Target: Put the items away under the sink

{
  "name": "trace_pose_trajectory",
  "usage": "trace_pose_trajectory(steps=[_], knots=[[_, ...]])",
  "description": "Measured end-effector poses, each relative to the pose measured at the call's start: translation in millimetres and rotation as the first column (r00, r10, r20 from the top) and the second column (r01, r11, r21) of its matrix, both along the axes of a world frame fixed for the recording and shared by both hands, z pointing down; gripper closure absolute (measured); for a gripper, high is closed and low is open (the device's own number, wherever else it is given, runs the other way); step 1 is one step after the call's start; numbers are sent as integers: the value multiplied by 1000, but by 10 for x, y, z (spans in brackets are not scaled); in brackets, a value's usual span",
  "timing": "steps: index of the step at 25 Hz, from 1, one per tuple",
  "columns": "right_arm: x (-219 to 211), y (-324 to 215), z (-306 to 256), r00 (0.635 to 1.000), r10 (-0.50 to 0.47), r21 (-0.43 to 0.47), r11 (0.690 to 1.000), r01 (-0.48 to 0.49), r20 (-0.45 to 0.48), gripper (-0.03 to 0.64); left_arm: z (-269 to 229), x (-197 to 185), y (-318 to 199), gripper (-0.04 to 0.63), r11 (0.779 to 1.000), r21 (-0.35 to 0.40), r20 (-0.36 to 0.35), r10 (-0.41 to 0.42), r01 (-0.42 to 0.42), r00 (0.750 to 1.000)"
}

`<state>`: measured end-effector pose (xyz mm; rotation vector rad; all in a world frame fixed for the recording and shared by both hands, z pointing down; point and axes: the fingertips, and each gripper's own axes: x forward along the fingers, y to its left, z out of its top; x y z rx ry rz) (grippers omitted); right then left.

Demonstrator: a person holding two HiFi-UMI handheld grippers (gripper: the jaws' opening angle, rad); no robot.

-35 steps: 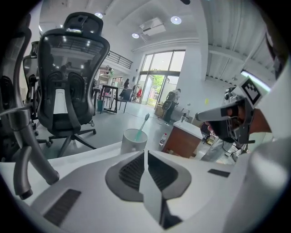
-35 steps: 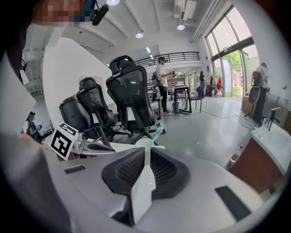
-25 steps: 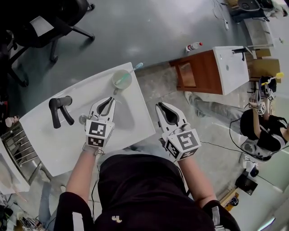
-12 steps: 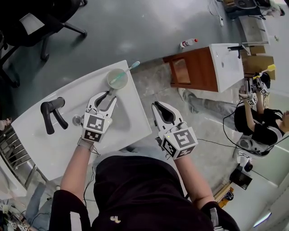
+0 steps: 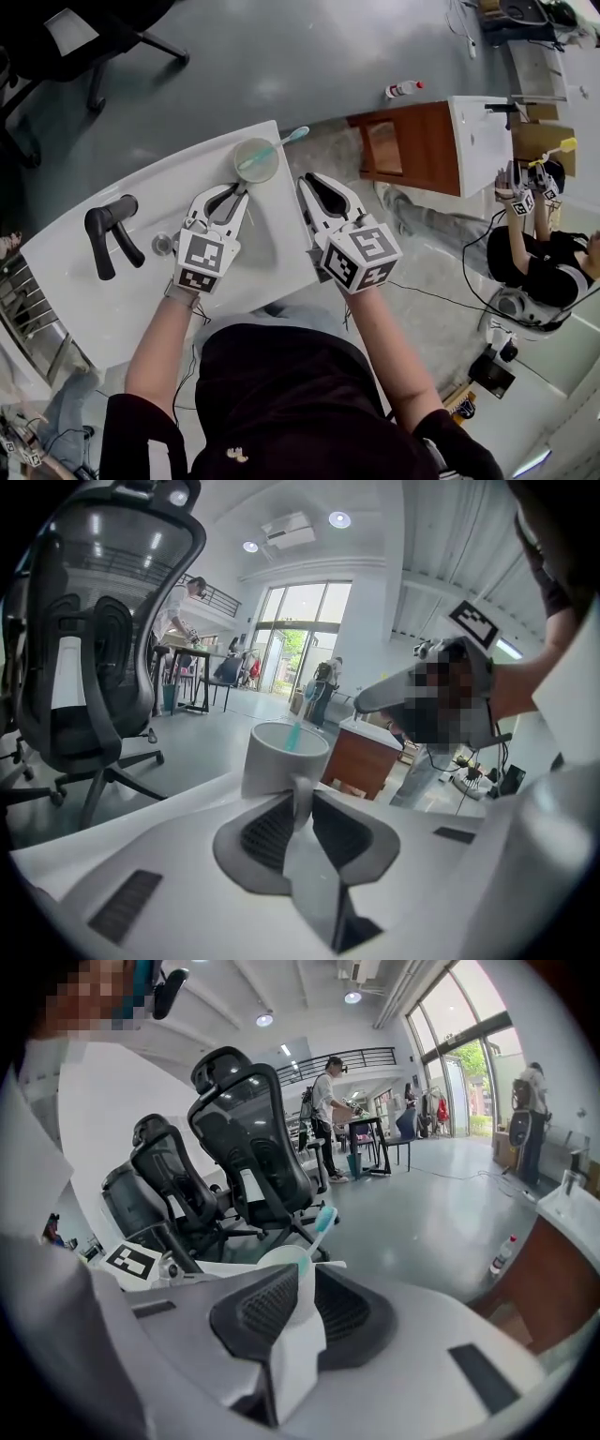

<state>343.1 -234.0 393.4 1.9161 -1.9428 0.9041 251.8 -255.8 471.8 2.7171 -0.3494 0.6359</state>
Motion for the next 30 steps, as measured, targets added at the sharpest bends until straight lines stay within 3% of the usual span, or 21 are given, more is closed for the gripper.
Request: trace_pose_trajectory(steps=[6,10,18,23,30], knots=[[9,-348,180,998,24,14,1000,-25,57,555,-36,16,9,529,999,44,8,22,-22,1000],[-6,-507,296,995,27,5,1000,-28,92,511,-38,40,30,532,997,68,14,41,-42,999],[-48,-699,410,991,44,-17,999,-42,129,525,-43,17,73,535,993,95,28,62,-65,998],[-97,-649,324,984,37,24,999,-42,177,545,-131,-32,126,535,988,138,30,64,-68,997],[-212,-460,92,991,-46,77,996,36,129,566,-352,-87,300,537,985,166,4,44,-45,999]])
